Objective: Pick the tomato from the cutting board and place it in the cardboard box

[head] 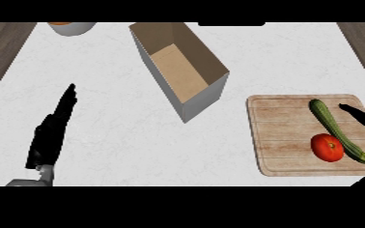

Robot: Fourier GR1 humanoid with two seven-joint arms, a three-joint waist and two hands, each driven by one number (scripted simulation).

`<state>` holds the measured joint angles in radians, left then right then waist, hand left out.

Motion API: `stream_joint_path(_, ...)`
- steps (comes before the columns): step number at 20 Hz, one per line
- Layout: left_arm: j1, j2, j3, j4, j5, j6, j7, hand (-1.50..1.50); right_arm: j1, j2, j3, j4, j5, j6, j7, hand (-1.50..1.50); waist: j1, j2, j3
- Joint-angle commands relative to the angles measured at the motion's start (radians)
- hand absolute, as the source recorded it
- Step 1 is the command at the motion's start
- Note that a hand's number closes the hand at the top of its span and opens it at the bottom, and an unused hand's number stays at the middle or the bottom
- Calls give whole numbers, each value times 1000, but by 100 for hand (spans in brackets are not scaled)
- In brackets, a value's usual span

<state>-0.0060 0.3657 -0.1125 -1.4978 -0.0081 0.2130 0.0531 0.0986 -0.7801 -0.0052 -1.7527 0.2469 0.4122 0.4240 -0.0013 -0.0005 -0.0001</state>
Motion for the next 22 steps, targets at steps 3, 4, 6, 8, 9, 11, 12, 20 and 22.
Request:
stream_joint_path(3, -47, -76, -1, 75, -67, 23, -7, 0, 5, 87, 31, 82, 143, -1, -53, -150, -1, 1, 0)
stream_joint_path(4, 7, -75, -14, -41, -80, 21, 43, 0, 40, 52, -55, 58, 111, 42, -89, -150, -1, -1, 0)
stream_joint_path(6, 87, -58, 6, -65, -66, -11, -14, 0, 78, 106, -47, -73, 97, 53, 13, -150, -2, -2, 0)
stream_joint_path(8, 20, -87, 27, 32, -89, -17, -36, 0, 5, 152, -18, 36, 186, 46, -34, -150, 0, 0, 0)
stream_joint_path(9, 29, -83, 1, -122, -80, -19, 103, 0, 23, 152, -16, -26, 174, 61, 12, -150, 1, -1, 0)
stream_joint_path(11, 3, -60, 70, -51, -70, -64, 41, 0, -18, 161, -61, 39, 189, 96, -29, -150, 2, 0, 0)
stream_joint_path(12, -4, -56, 91, -35, -57, -85, 32, 0, 8, 171, -68, 47, 213, 84, -70, -150, 1, 0, 0)
stream_joint_path(20, 51, -114, 59, -134, -121, -84, 100, 0, 37, 242, -87, 129, 333, 16, -195, -150, 1, 0, 0)
stream_joint_path(22, -21, -126, 77, -57, -146, -96, 86, 0, -41, 275, -82, 150, 343, 62, -147, -150, 1, 0, 0)
